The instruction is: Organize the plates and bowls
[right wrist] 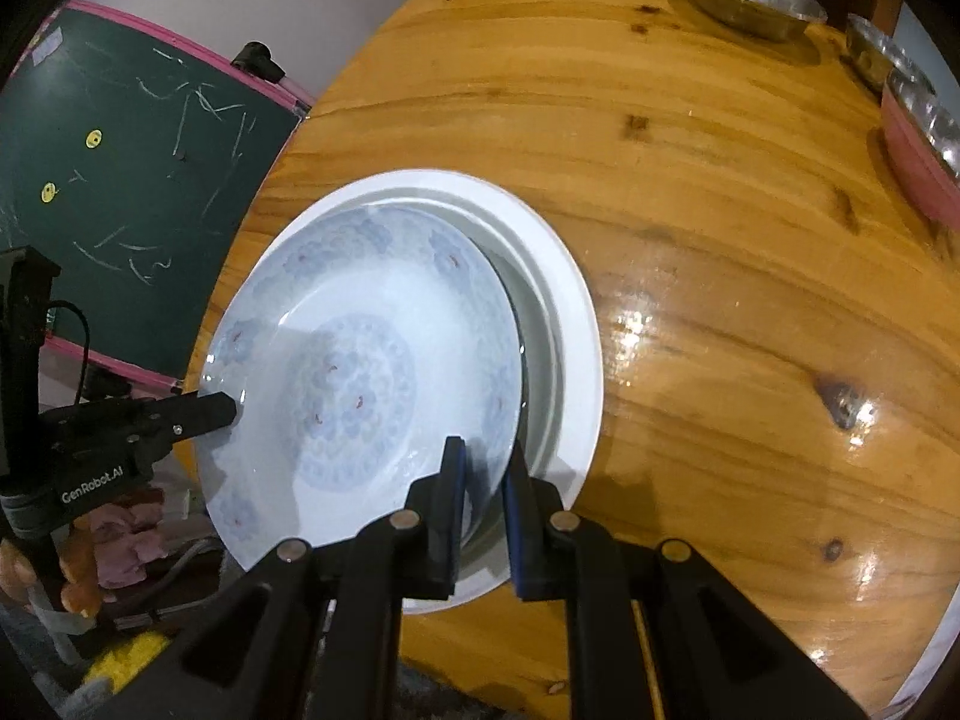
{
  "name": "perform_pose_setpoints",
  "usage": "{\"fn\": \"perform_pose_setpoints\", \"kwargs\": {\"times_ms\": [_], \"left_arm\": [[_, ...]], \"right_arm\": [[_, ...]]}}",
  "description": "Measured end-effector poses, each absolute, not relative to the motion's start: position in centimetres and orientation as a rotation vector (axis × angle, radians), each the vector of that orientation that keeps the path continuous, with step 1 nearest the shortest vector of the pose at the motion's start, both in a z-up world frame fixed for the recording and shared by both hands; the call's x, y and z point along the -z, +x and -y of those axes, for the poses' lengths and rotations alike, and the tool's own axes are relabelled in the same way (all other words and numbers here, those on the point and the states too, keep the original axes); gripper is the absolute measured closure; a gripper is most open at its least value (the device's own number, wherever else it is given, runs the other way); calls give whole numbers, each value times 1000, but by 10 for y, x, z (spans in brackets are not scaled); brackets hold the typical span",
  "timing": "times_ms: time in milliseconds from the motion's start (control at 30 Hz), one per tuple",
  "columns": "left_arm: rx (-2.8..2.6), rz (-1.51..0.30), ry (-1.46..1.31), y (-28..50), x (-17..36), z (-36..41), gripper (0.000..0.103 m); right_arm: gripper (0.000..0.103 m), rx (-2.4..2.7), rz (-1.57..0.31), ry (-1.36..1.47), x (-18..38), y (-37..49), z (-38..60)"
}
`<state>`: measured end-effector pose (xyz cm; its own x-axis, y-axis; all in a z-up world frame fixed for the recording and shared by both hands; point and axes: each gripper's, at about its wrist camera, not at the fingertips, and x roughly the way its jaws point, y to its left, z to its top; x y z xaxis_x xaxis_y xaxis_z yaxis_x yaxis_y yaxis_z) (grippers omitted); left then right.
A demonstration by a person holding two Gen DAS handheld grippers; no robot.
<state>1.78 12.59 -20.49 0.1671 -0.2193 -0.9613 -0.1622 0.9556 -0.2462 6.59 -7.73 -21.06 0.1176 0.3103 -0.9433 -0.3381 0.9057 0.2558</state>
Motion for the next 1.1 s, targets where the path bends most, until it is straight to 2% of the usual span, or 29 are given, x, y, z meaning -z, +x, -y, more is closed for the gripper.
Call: {"fn": "perform_pose_setpoints", "kwargs": {"times_ms": [467,533,633,667,700,867,1100], "left_arm": [[46,-1403,-342,27,208,-127,94],[50,-1410,-348,28,208,-127,91],[68,-1406,-362,29,204,-125,68],[64,-1394,-344,29,199,-124,53],[56,-1371,-315,28,192,-122,45],[63,-1258,-214,25,156,-108,31],[97,-1156,-164,14,120,-86,30]], "right_arm": [[86,-438,-1383,-88,219,70,70],[86,-436,-1386,-90,219,70,70],[85,-442,-1388,-92,217,69,70],[85,-441,-1387,-93,216,69,70],[85,-440,-1381,-99,214,69,71],[83,-437,-1350,-78,200,64,80],[80,-458,-1298,-31,177,48,98]]}}
